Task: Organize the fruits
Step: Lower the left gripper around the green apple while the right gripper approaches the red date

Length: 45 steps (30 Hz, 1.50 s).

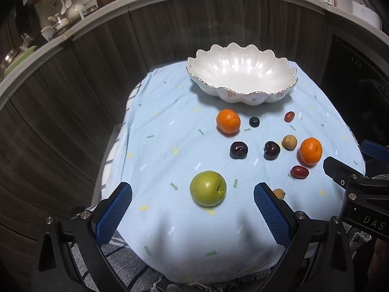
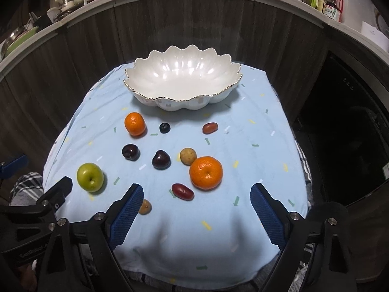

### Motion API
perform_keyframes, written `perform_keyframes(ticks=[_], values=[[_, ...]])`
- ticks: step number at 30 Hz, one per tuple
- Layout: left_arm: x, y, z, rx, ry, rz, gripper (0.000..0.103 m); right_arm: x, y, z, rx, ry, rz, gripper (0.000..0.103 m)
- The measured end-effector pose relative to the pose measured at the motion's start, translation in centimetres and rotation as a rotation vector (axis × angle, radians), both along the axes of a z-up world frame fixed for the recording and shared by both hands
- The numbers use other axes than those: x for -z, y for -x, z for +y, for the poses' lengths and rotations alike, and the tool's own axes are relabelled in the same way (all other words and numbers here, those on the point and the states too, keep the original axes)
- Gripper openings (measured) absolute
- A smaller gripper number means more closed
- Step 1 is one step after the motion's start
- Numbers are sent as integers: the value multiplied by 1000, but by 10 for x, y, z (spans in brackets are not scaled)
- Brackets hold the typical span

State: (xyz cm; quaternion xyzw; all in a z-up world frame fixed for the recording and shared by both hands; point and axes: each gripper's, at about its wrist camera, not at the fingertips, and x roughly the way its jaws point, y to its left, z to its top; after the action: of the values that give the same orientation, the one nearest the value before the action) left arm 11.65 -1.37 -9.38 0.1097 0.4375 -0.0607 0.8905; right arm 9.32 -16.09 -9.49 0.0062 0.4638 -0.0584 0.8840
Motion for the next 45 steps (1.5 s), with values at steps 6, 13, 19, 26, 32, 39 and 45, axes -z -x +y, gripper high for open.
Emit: perform_keyframes(ticks=[6,13,19,26,32,39,45], values=[[13,-12,2,10,8,24,100,11,-13,3,-1,-15,25,86],[30,-26,3,27,4,48,97,24,-23,7,1,-17,58,84],[45,-34,2,39,15,83,94,39,-31,6,10,-24,99,82],[60,-45,1,38,23,125,93,57,-40,5,17,-54,147,74],[68,-49,-1,48,39,142,93,67,-46,3,25,-82,173,69],[80,-54,-2,55,59,184,85,69,-48,3,35,-68,165,68],[86,-54,-4,68,70,210,79,69,-47,3,44,-69,166,64]])
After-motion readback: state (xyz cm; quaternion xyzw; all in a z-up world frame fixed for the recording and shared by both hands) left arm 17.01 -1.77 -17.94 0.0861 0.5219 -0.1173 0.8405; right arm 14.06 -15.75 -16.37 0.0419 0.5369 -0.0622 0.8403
